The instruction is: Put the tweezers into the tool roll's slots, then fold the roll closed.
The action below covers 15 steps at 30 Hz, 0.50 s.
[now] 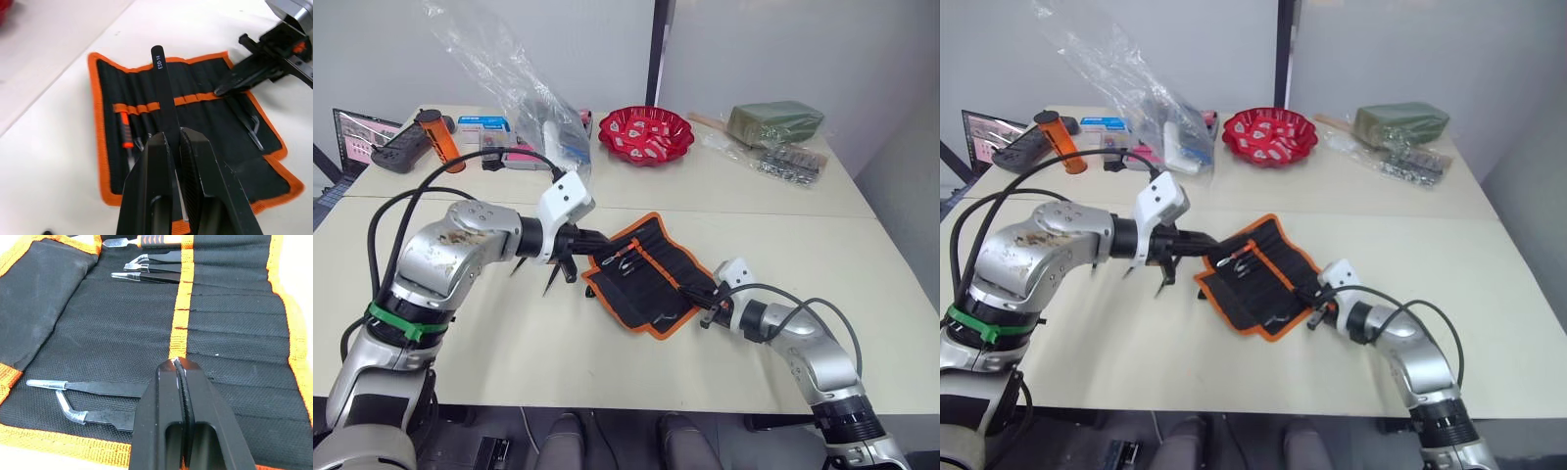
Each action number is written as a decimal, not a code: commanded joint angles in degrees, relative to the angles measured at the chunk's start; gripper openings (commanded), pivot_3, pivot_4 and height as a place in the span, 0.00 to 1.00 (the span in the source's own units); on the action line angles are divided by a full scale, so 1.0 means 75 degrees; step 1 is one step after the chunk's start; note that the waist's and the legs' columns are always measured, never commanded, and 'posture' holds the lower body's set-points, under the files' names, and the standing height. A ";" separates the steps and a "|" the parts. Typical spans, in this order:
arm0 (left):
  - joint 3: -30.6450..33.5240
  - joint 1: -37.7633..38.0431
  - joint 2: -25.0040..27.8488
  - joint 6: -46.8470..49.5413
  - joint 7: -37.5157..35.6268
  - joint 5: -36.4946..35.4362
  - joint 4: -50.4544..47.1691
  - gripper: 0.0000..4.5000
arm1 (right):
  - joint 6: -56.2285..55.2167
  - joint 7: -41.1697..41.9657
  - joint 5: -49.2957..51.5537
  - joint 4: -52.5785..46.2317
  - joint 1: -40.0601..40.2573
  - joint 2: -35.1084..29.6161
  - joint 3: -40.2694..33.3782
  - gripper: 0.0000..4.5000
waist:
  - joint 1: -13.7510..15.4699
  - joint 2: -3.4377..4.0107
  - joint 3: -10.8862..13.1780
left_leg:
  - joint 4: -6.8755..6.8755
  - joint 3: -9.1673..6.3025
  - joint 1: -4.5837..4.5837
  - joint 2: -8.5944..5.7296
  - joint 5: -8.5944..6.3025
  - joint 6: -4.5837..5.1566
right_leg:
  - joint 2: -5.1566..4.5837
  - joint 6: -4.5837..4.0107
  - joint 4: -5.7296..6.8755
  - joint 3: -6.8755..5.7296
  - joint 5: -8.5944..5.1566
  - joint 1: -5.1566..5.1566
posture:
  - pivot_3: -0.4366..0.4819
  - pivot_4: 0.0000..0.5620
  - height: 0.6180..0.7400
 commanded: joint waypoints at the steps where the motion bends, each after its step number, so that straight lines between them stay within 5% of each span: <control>1: -0.0294 -0.0504 -0.0192 0.0048 -0.0099 0.0299 0.0321 0.00 | -0.0112 0.0027 -0.0252 0.0422 0.0247 -0.0062 0.0048 0.01 | 0.0002 0.0000 0.0000 | 0.0000 -0.0001 0.0008 0.0000 0.0000 0.0000 | 0.0000 0.0001 -0.0001 0.0000 -0.0001 0.0013 | 0.48 0.27 1.00; 15: -0.1434 -0.0029 -0.1018 0.0738 0.0546 0.1023 -0.0008 0.00 | -0.0349 0.0261 -0.0246 0.0755 0.0294 -0.0092 -0.0005 0.01 | 0.0022 0.0000 -0.0002 | 0.0005 -0.0017 0.0065 -0.0005 -0.0001 -0.0001 | 0.0000 0.0015 -0.0013 -0.0006 -0.0009 0.0089 | 0.48 0.27 1.00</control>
